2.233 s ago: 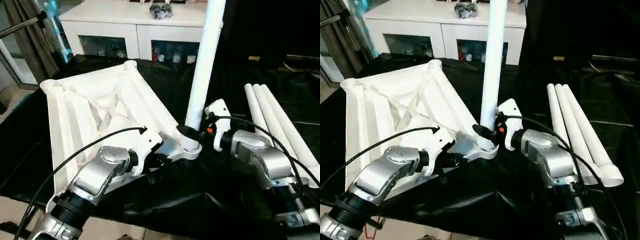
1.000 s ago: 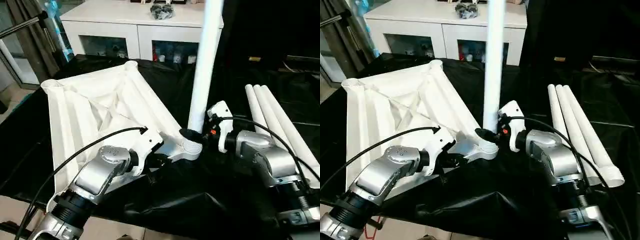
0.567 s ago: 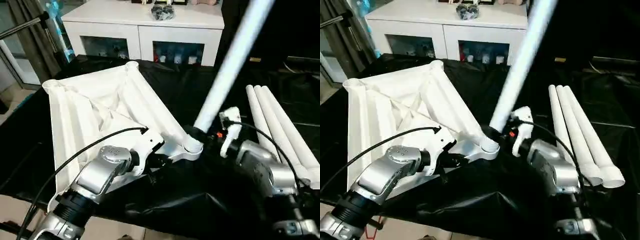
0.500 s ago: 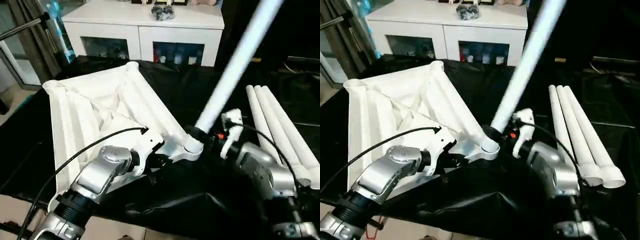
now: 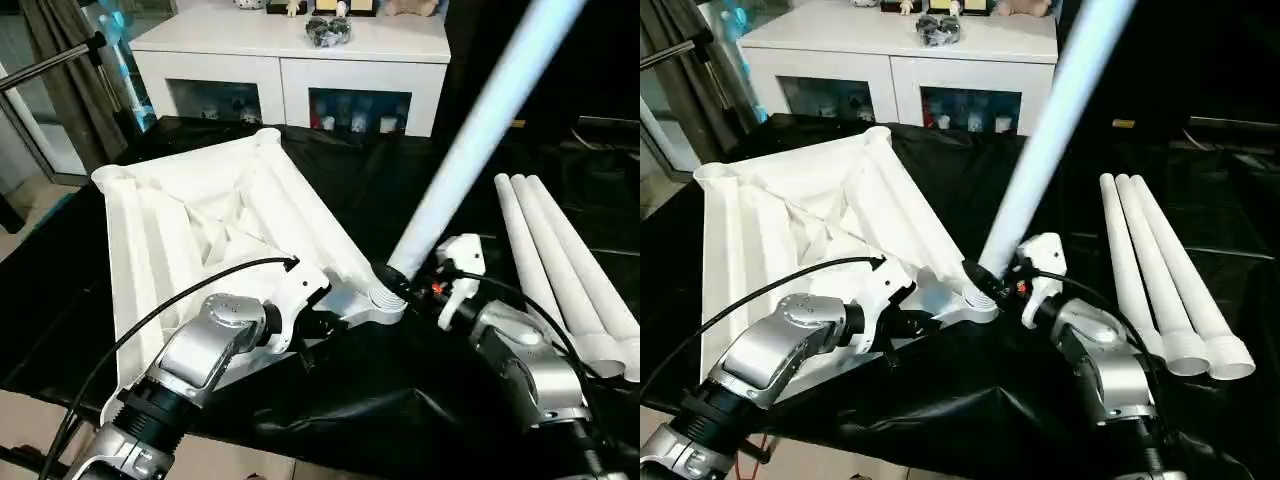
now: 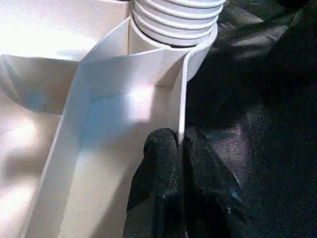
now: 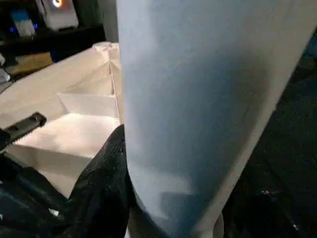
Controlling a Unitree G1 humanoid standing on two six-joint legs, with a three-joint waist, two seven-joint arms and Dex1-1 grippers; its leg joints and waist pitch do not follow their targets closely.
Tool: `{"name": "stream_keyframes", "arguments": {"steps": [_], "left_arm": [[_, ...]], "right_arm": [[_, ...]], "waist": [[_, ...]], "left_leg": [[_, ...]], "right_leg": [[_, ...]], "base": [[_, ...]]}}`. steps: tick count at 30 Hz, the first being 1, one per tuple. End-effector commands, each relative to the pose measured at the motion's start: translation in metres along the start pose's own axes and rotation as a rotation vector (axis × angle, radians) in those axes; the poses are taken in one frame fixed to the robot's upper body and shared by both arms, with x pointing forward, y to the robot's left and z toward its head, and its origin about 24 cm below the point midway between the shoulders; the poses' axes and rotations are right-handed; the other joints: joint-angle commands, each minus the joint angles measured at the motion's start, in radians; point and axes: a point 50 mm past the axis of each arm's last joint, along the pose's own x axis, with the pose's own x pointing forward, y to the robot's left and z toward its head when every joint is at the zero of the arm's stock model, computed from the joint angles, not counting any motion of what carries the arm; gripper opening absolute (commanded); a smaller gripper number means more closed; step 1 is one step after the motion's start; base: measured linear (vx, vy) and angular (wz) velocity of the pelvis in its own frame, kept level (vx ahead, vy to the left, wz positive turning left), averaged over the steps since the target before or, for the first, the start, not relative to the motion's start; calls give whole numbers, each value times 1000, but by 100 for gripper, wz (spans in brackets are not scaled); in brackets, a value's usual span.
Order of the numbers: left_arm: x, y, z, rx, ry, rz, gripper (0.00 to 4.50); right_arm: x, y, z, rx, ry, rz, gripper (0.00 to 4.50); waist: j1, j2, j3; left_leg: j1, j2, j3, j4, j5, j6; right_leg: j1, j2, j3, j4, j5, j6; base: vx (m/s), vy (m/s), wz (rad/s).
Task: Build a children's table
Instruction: Insert table leg to table base, then rotate leg to tighten
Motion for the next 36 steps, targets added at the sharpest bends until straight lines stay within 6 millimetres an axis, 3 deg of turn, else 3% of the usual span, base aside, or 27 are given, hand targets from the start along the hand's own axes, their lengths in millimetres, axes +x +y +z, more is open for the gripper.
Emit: {"name": "stream_keyframes", "arguments": {"steps": [1,6,7,9,10,11,20,28,33,36], "left_arm": [[-2,4,9,21,-18,9,0],[0,2,9,26,-21,-3,0],[0,2,9,28,-21,-6,0],[0,1,9,39,-21,-19,0],[0,1,9,45,-22,-23,0],[0,1,9,45,-22,-23,0],[-8,-8,14,160,-66,-174,0],[-19,-9,10,212,-44,-254,0],[-21,-3,9,218,-37,-234,0],[-20,1,9,202,-41,-201,0]], "right_arm": [[-5,1,-33,37,182,-9,190],[1,7,-34,-2,270,133,190],[1,8,-34,-8,280,151,190],[1,11,-35,-20,311,208,190],[1,11,-35,-27,317,225,190],[1,11,-35,-27,317,225,190],[-5,11,-31,-33,327,418,190],[-15,17,-30,-58,323,528,190],[-15,18,-34,-47,309,530,190],[-10,14,-37,-30,290,463,190]], "waist": [[-5,-10,-39],[-13,-16,-37],[-11,-22,-38],[-13,-20,-38],[-15,-33,-41],[-12,-26,-42],[-7,-32,-45],[0,-27,-48],[3,-23,-48],[0,-24,-44]], "left_leg": [[6,58,-29,-80,-246,63],[6,58,-30,-80,-267,62],[8,59,-30,-80,-261,66],[7,61,-30,-82,-256,66],[1,62,-29,-82,-241,72],[3,63,-29,-82,-225,77],[1,64,-28,-81,-215,92],[3,71,-27,-82,-178,98],[4,71,-27,-84,-192,89],[4,70,-27,-86,-223,77]], "right_leg": [[27,-101,65,-111,-382,-120],[24,-102,64,-115,-433,-109],[23,-104,65,-115,-439,-107],[22,-101,65,-114,-416,-111],[27,-101,66,-111,-382,-115],[26,-103,66,-107,-353,-123],[32,-104,67,-103,-306,-148],[34,-104,69,-87,-179,-190],[34,-105,69,-88,-184,-197],[33,-106,68,-94,-234,-194]], "base": [[0,0,0],[0,0,0],[0,0,0],[0,0,0],[0,0,0],[0,0,0],[0,0,0],[0,0,0],[0,0,0],[0,0,0]]}}
